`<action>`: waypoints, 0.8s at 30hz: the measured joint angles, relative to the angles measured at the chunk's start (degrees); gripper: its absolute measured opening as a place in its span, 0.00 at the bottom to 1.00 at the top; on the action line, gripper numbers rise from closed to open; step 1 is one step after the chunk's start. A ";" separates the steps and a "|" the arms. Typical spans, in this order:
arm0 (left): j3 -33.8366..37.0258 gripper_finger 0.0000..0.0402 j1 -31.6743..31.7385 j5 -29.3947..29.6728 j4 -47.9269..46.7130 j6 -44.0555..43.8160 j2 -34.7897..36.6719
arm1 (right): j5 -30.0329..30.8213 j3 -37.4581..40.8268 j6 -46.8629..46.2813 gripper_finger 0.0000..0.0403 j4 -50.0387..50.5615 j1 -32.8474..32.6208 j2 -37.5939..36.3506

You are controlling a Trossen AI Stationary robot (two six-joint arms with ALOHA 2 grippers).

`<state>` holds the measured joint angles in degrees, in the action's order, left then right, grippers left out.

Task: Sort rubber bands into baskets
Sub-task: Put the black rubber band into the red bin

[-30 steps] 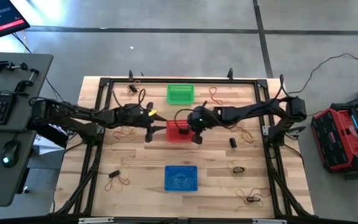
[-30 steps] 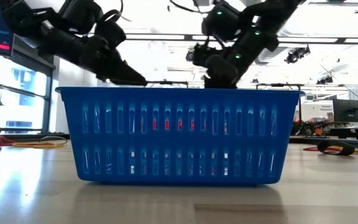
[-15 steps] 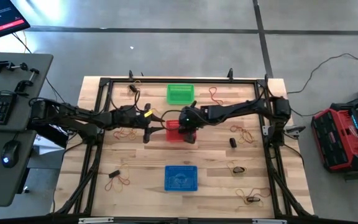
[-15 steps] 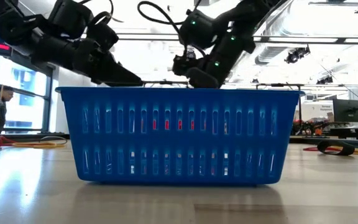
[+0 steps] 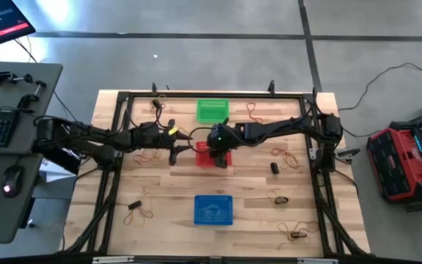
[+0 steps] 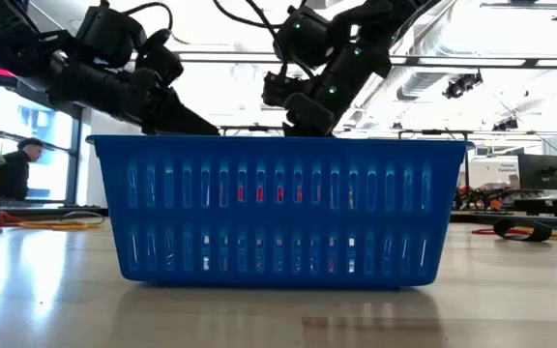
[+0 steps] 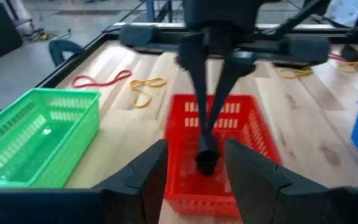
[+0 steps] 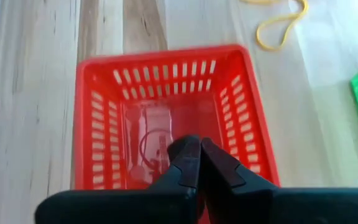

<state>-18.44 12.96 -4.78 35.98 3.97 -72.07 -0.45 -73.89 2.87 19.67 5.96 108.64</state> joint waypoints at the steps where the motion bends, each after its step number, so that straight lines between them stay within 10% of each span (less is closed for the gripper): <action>1: -0.01 0.38 0.55 -0.12 -0.23 -0.31 0.00 | 0.02 -0.22 -0.02 0.00 1.75 0.00 -0.04; 24: -0.02 0.38 3.91 -3.23 -1.40 -1.86 0.00 | -2.25 -0.31 -1.13 0.00 -5.50 0.82 3.96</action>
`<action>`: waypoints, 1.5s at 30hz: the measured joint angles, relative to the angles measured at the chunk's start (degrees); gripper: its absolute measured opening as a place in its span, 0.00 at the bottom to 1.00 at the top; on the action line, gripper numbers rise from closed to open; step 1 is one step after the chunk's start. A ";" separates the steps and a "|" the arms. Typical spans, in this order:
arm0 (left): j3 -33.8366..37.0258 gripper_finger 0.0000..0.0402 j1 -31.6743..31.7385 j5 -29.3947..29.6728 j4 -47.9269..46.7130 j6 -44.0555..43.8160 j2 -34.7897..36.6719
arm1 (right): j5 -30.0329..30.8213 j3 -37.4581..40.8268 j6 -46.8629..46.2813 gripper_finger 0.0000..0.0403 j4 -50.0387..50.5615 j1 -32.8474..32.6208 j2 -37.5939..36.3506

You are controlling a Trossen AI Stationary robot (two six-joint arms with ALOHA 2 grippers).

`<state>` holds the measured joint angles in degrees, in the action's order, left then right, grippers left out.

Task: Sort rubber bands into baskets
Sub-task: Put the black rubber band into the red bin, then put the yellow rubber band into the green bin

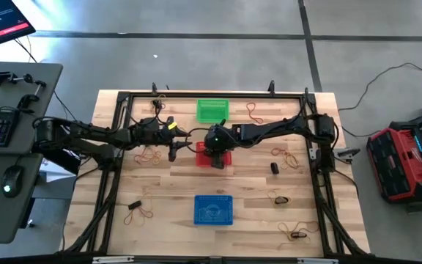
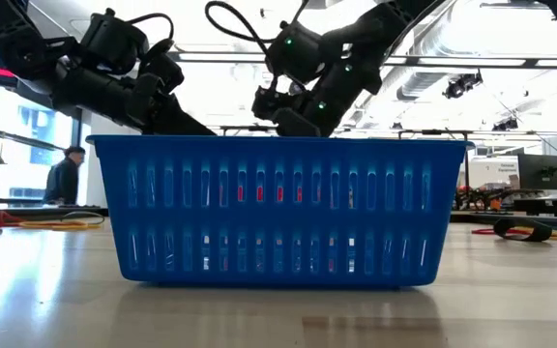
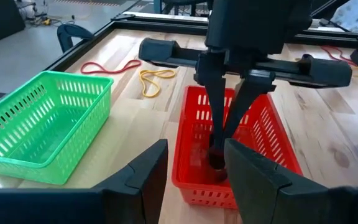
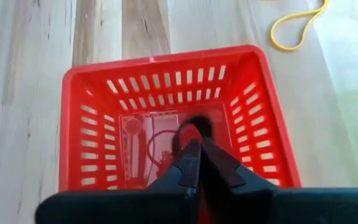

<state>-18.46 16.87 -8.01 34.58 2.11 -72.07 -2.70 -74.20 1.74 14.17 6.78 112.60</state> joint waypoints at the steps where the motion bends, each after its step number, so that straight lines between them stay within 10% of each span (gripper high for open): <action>1: 0.00 0.38 -0.01 0.00 0.01 0.00 0.00 | -0.42 -0.01 -0.12 0.00 0.04 0.20 0.03; 22: -0.04 0.28 1.01 1.26 -9.12 -7.01 -0.02 | 7.20 0.03 6.16 0.00 -0.17 -0.45 -4.96; 31: -2.93 0.19 2.60 10.41 -25.25 -12.65 -0.02 | 7.24 0.64 7.28 0.00 -0.83 -0.30 -5.98; 45: -3.89 0.40 1.04 16.55 -29.28 -15.11 -0.02 | 5.65 24.85 4.35 0.00 -23.34 -0.19 -21.59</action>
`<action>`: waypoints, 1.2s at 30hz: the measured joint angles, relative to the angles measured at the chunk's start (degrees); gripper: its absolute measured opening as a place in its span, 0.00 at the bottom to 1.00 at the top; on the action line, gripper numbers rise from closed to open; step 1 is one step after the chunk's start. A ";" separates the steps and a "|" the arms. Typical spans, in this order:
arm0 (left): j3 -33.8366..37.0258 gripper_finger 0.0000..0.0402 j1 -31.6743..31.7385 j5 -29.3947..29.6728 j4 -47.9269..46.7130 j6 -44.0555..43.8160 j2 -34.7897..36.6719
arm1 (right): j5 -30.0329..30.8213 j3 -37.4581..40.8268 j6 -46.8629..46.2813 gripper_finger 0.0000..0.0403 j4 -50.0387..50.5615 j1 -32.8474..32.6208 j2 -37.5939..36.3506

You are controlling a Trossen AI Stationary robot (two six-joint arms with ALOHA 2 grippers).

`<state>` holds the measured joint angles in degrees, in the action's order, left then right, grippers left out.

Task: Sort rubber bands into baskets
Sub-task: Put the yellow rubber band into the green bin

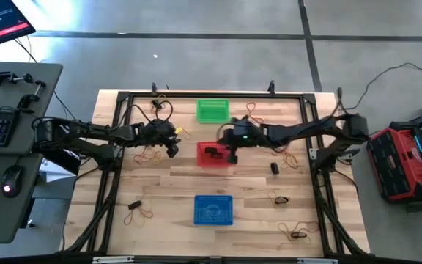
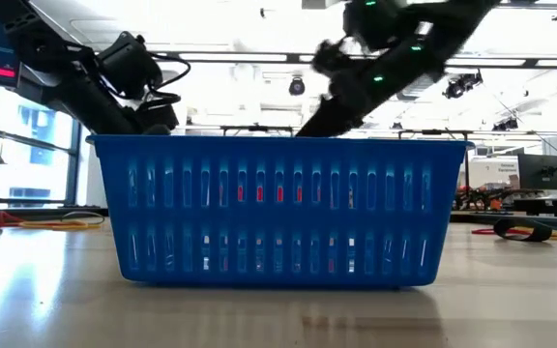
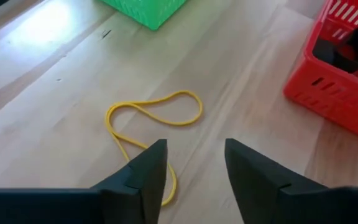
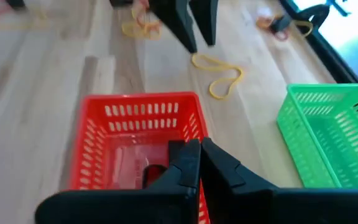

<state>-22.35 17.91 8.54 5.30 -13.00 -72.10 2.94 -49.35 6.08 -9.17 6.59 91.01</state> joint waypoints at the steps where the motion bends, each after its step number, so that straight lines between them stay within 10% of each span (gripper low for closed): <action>1: 0.00 0.41 0.00 0.00 0.00 -0.30 0.00 | -0.16 2.20 -0.71 0.00 -2.27 -0.02 -1.52; 11: -0.02 0.53 0.02 4.07 -1.44 -0.44 0.00 | 0.41 16.54 -4.78 0.00 -19.37 -1.41 -7.86; 36: -0.13 0.61 0.58 7.23 -0.06 -0.42 -9.45 | 2.40 16.86 -1.33 0.00 -23.34 -1.88 -7.88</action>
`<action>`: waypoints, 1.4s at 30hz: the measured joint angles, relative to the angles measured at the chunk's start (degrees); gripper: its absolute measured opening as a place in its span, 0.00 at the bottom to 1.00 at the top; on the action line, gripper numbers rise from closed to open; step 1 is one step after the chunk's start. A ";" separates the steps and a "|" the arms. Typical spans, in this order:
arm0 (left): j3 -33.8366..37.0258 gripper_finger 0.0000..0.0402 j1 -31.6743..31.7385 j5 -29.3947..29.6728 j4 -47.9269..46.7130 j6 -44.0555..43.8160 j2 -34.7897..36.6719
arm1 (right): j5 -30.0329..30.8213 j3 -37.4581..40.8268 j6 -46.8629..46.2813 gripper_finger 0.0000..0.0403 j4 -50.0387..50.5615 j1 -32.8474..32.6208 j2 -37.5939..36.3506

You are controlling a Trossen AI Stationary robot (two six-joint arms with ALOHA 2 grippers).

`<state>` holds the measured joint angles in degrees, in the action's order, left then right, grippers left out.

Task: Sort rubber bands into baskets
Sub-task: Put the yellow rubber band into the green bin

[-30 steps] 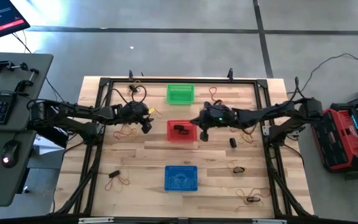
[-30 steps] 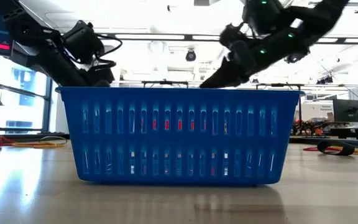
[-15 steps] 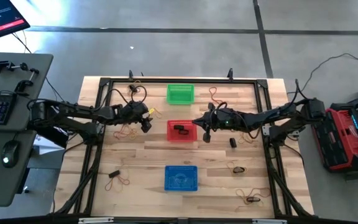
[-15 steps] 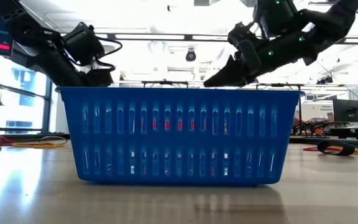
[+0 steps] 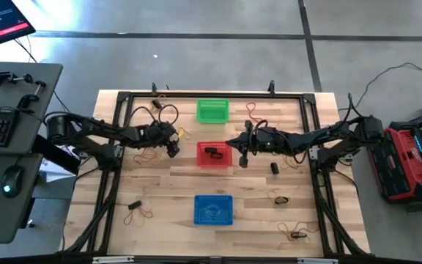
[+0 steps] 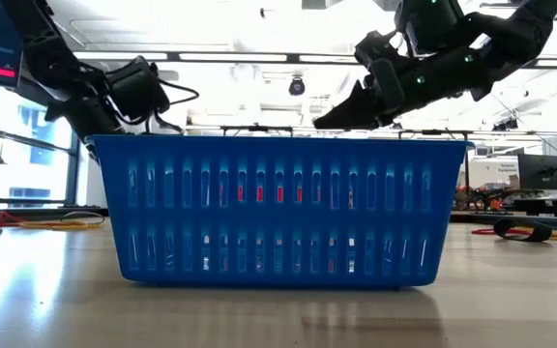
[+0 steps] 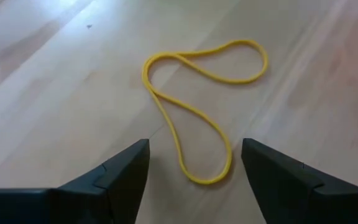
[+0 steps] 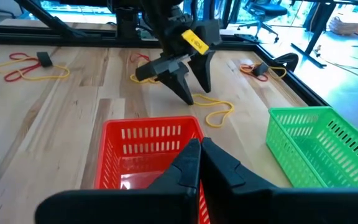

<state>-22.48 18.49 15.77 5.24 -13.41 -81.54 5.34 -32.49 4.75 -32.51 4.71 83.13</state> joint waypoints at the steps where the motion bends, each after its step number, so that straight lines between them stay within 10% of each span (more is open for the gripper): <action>1: 0.00 0.61 0.14 0.00 0.51 -0.04 -0.56 | -0.02 0.00 0.12 0.00 -0.05 0.00 0.00; 21: -1.28 0.03 0.60 -2.21 1.50 6.81 0.12 | 0.17 0.00 -0.22 0.00 -0.48 0.00 0.00; 42: -19.70 0.00 0.62 -2.12 -1.19 21.14 3.28 | 0.24 0.00 -0.52 0.00 -0.31 0.00 0.02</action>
<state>-42.18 19.11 13.65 4.06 7.73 -78.26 5.58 -32.49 4.23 -32.82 4.71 83.15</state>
